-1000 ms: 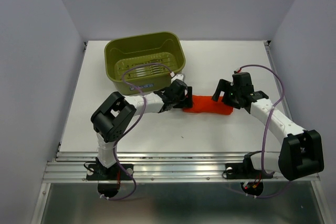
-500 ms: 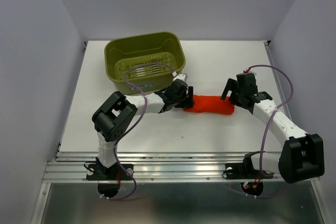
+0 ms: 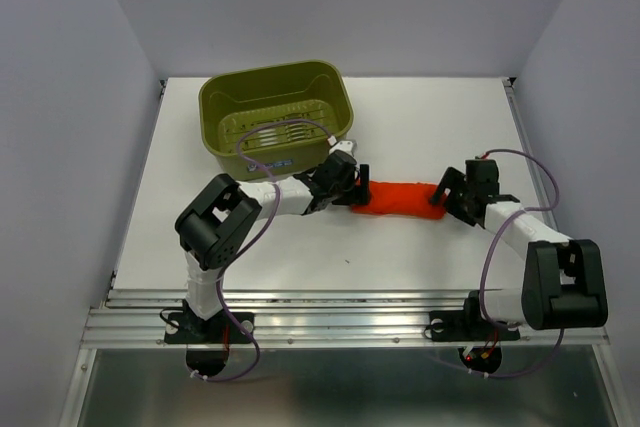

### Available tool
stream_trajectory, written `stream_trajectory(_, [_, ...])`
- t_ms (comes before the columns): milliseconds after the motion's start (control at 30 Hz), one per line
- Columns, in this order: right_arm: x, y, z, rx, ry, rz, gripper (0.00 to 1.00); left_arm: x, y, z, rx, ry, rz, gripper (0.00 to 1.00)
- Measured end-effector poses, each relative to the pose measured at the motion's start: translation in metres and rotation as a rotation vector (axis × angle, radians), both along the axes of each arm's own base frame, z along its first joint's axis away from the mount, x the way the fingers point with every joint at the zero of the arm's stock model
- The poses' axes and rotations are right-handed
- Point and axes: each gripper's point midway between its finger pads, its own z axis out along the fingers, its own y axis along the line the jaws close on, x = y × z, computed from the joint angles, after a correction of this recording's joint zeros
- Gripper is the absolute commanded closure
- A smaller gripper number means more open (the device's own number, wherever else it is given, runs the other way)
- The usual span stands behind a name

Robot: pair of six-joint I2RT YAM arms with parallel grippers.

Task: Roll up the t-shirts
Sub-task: Pick up the T-shirt from the center of the board.

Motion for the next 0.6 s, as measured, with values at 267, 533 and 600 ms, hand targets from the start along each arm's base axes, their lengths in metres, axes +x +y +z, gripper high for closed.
stream_trajectory(267, [0.015,0.017,-0.003,0.085,-0.077,0.042,0.37,0.006,-0.006,0.006,-0.049,0.005,-0.007,0.15])
stream_trajectory(533, [0.020,0.024,-0.004,0.118,-0.096,0.068,0.37,0.010,-0.028,0.004,-0.106,0.018,-0.062,0.17])
stream_trajectory(600, [0.020,0.026,-0.005,0.125,-0.095,0.071,0.37,0.010,-0.030,0.003,-0.112,0.023,-0.070,0.17])
